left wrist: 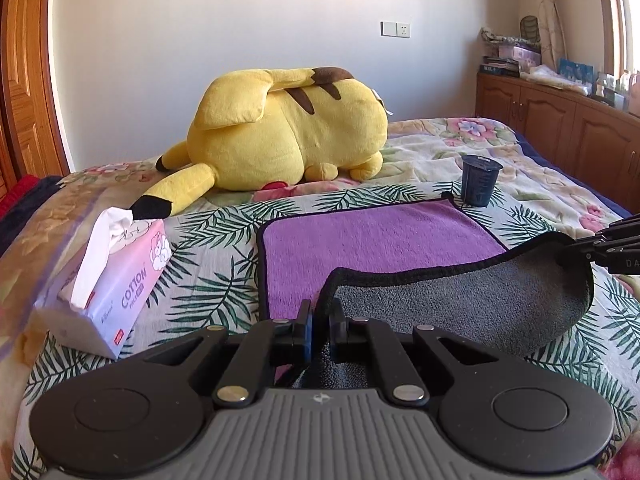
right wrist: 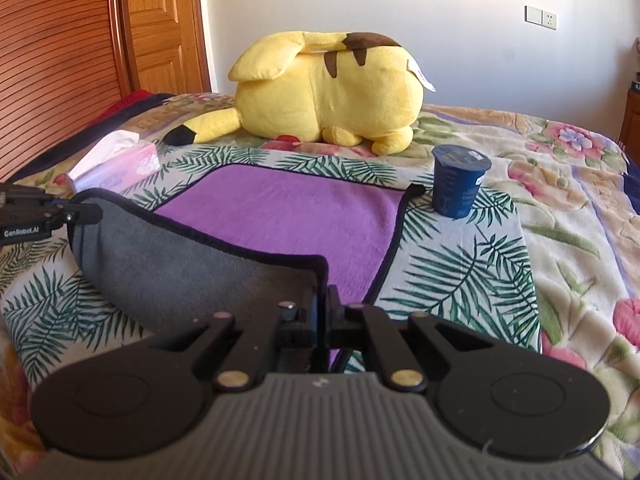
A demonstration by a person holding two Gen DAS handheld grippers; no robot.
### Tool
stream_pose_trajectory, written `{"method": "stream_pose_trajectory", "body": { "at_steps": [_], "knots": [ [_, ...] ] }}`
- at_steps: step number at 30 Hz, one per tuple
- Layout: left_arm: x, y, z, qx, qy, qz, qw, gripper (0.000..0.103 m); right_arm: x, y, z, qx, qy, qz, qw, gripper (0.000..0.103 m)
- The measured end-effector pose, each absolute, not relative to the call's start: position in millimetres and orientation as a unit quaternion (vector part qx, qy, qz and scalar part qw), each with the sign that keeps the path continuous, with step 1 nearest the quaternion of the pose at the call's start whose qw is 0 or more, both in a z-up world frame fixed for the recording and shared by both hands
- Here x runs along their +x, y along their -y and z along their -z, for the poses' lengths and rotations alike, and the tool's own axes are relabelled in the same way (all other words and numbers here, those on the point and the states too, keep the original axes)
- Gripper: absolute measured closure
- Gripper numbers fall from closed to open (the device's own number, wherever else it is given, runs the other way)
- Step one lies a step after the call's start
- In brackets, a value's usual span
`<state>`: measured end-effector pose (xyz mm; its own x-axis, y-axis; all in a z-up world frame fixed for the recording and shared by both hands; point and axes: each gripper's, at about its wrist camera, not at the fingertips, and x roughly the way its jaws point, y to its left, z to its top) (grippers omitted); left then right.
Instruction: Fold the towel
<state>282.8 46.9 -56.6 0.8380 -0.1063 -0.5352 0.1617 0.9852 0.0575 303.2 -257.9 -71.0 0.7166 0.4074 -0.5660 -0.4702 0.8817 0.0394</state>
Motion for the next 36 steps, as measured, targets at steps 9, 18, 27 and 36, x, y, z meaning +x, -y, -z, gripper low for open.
{"method": "stream_pose_trajectory", "body": {
  "at_steps": [9,18,27,36],
  "knots": [
    [296,-45,51,0.051,-0.274,0.071,0.958,0.103,310,256,67,-0.062,-0.278,-0.233,0.930,0.099],
    [304,-41,34,0.059,-0.259,0.075,0.961,0.103,315,251,51,-0.077,-0.258,-0.229,0.935,0.099],
    [318,-39,18,0.073,-0.247,0.073,0.964,0.103,326,244,38,-0.106,-0.238,-0.231,0.938,0.099],
    [347,-34,1,0.084,-0.233,0.076,0.966,0.103,345,237,27,-0.127,-0.215,-0.220,0.943,0.099]
  ]
}}
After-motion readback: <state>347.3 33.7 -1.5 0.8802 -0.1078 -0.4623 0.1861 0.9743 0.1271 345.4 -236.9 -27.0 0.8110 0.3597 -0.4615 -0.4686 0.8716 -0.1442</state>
